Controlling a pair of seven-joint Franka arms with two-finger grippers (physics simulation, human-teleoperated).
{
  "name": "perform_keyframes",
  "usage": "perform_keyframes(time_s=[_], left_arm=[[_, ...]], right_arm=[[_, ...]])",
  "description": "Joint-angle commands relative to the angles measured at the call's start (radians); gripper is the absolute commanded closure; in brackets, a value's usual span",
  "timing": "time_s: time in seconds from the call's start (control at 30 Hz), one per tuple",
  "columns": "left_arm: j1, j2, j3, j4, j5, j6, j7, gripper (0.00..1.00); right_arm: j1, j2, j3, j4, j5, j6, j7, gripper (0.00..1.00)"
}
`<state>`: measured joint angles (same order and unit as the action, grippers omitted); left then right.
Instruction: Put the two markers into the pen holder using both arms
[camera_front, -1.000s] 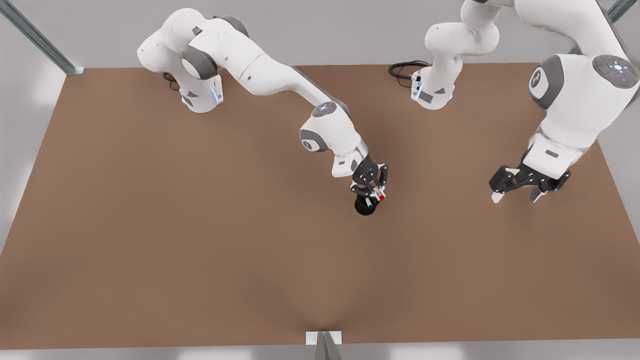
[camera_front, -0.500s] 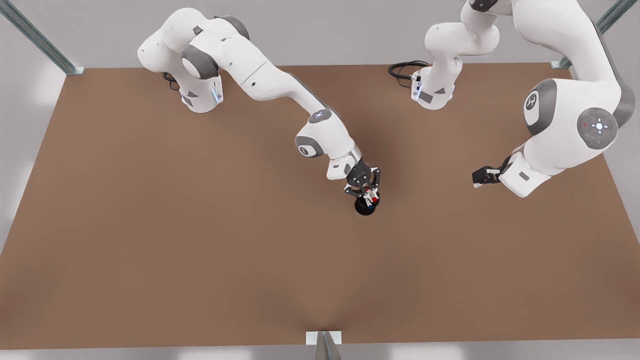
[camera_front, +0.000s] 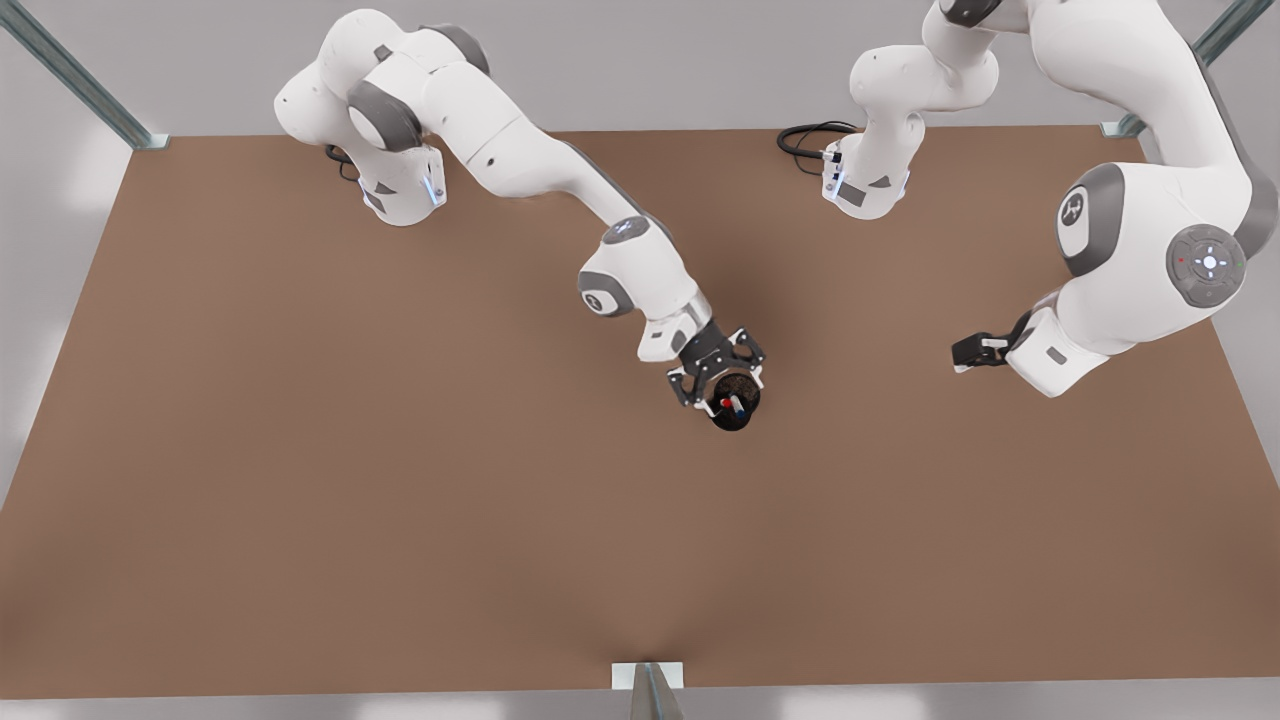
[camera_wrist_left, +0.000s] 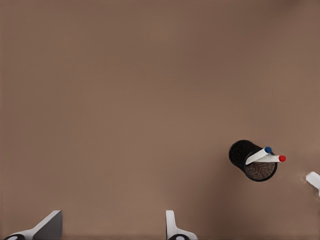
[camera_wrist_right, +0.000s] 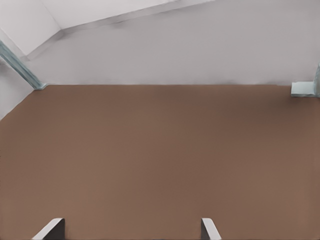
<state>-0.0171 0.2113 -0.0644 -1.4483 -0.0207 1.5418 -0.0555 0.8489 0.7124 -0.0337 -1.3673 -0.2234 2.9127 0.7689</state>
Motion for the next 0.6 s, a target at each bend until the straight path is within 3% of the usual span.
perform_keyframes(time_s=[0.0, 0.1, 0.17, 0.2, 0.23, 0.37, 0.57], left_arm=[[-0.003, -0.001, -0.002, 0.006, 0.002, -0.003, 0.025, 0.0], [-0.011, -0.007, -0.006, 0.019, -0.001, -0.005, 0.036, 0.0], [-0.007, -0.006, -0.006, 0.02, 0.001, -0.005, 0.037, 0.0], [-0.006, -0.006, -0.005, 0.02, 0.002, -0.003, 0.039, 0.0], [-0.004, -0.003, -0.005, 0.02, -0.001, -0.003, 0.039, 0.0], [-0.004, 0.0, -0.005, 0.028, 0.004, -0.003, 0.04, 0.0], [-0.009, 0.014, -0.005, 0.028, 0.001, -0.016, 0.066, 0.0]], right_arm=[[-0.097, -0.146, 0.006, 0.014, 0.002, -0.546, -0.122, 0.0], [-0.316, -0.352, 0.011, 0.016, 0.1, -1.007, -0.368, 0.0], [-0.583, -0.574, -0.009, -0.105, 0.185, -1.135, -0.664, 0.0], [-0.686, -0.611, 0.027, -0.133, 0.199, -1.209, -0.694, 0.0], [-0.789, -0.59, 0.133, -0.131, 0.194, -1.242, -0.68, 0.0], [-0.742, -0.522, 0.097, -0.078, 0.187, -1.34, -0.735, 0.01], [-0.734, -0.487, 0.084, -0.087, 0.191, -1.178, -0.77, 0.0]])
